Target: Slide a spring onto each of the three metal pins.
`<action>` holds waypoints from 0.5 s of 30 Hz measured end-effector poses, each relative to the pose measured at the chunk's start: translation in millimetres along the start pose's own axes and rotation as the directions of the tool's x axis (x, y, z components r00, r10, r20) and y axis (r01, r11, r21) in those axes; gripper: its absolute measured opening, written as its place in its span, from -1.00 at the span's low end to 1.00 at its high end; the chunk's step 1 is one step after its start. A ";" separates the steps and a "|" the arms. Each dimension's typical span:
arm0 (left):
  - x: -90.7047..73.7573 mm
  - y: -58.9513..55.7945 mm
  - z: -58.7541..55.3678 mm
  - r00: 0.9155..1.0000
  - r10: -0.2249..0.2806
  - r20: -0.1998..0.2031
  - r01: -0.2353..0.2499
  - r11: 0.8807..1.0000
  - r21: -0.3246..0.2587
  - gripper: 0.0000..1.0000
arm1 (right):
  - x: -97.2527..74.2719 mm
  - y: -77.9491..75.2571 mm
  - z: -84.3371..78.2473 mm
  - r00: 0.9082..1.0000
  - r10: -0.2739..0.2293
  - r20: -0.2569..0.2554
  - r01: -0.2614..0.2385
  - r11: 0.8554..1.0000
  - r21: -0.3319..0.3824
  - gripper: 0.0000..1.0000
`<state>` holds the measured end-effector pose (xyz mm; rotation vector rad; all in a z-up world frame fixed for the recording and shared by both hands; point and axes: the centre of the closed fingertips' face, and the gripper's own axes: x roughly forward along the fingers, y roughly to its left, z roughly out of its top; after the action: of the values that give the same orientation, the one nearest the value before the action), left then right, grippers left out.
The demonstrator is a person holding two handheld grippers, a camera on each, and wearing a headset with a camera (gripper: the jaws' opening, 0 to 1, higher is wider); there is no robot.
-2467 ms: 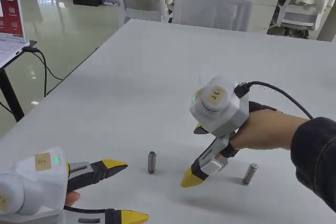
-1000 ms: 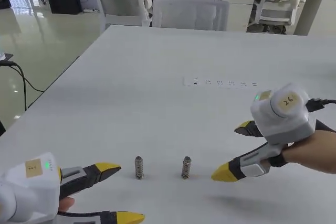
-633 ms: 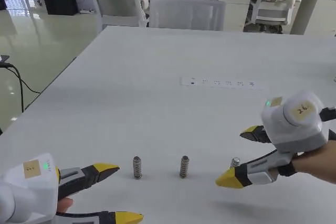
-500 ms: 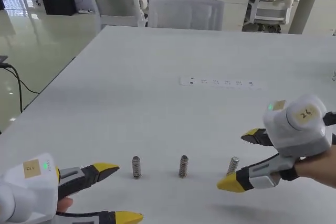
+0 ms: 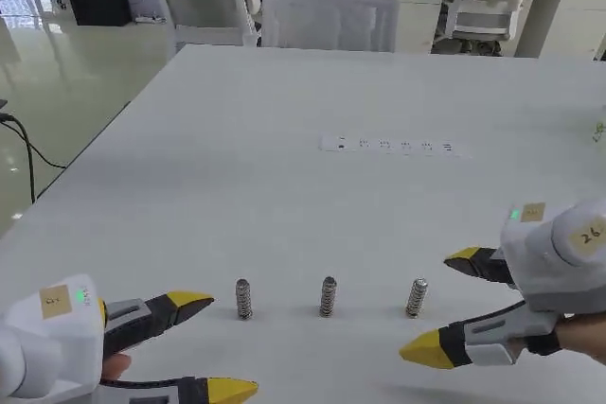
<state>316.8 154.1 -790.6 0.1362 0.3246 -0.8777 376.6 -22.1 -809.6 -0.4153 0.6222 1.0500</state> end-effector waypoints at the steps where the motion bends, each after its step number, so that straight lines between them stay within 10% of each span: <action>1: -0.1 -0.1 -0.3 1.000 0.000 0.000 0.000 1.000 -0.002 0.15 | -1.5 0.7 -0.5 1.000 -0.002 0.006 0.002 1.000 0.000 0.65; 15: -0.2 -1.5 -1.6 1.000 0.003 0.006 -0.003 1.000 -0.013 0.16 | -14.0 12.4 -5.6 0.992 0.008 0.124 -0.006 1.000 -0.015 0.65</action>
<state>315.2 153.7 -791.9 0.1217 0.3242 -0.8732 359.0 -29.3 -805.1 -0.3581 0.5059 1.0787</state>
